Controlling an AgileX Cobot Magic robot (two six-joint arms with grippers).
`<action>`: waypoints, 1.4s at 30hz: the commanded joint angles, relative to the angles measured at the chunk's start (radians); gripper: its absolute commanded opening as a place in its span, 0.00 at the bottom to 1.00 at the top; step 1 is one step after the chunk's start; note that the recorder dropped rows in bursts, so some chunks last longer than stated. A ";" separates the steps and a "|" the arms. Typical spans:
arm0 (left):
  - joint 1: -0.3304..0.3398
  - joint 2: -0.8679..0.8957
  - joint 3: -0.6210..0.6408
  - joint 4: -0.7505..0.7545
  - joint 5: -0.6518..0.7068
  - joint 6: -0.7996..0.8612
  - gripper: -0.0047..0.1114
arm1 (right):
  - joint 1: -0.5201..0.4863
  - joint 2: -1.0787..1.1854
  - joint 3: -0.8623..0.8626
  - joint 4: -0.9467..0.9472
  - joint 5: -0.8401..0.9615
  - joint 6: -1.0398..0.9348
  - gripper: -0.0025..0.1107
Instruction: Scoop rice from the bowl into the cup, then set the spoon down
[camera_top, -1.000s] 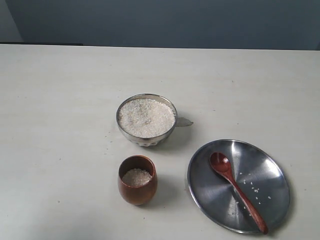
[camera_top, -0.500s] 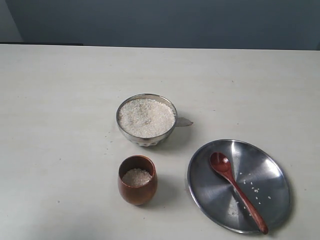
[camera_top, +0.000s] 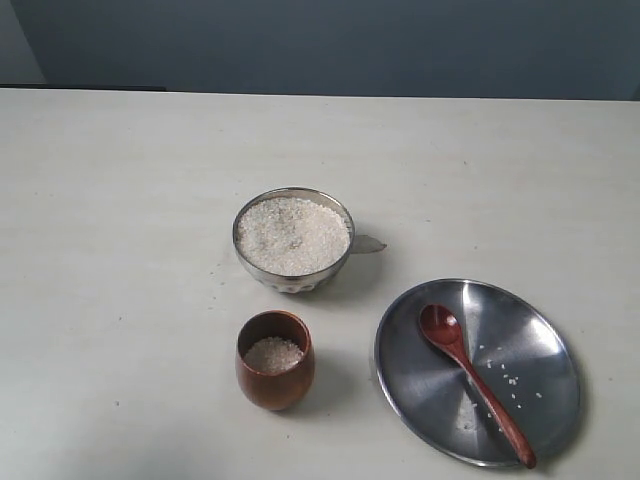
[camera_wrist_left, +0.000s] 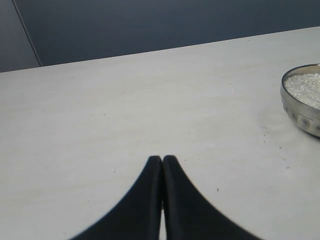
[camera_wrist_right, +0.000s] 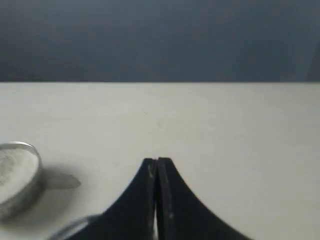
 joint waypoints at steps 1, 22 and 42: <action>-0.002 -0.004 0.004 0.003 -0.012 0.001 0.05 | -0.227 -0.073 0.099 -0.013 -0.453 -0.097 0.02; -0.002 -0.004 0.004 0.003 -0.012 0.001 0.05 | -0.577 -0.286 0.261 0.167 -0.757 -0.099 0.02; -0.002 -0.004 0.004 0.003 -0.012 0.001 0.05 | -0.577 -0.290 0.387 0.973 -0.748 -1.060 0.02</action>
